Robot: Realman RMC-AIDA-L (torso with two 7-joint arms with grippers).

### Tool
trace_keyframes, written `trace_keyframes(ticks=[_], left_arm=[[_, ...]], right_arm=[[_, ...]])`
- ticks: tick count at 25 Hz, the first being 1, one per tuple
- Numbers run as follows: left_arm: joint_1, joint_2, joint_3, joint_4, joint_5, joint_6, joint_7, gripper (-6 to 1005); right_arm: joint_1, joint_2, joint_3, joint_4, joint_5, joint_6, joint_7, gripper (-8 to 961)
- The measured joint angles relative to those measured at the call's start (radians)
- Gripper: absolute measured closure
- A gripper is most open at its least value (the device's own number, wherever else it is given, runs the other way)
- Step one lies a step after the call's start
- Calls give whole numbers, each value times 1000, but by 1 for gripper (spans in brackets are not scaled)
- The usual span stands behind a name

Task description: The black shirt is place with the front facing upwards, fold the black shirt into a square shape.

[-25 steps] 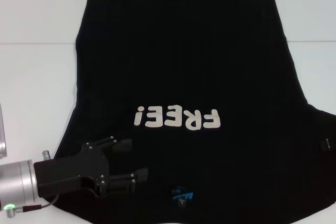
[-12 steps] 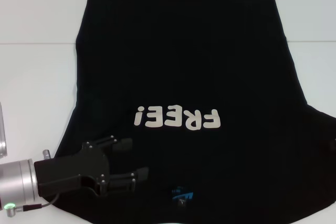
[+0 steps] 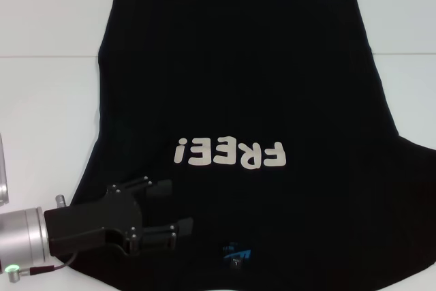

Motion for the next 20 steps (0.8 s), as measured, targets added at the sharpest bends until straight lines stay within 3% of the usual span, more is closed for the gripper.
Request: trace_keyframes(ticks=[6,20], left_arm=[[2,0,0,0,1,3,-1,144],[4,0,1,4,8,17,-14,144]], right_arm=[[-7,-13,11,-9,5,-3,8,923],[-14,-38,68,-154,75,-99,12,923]])
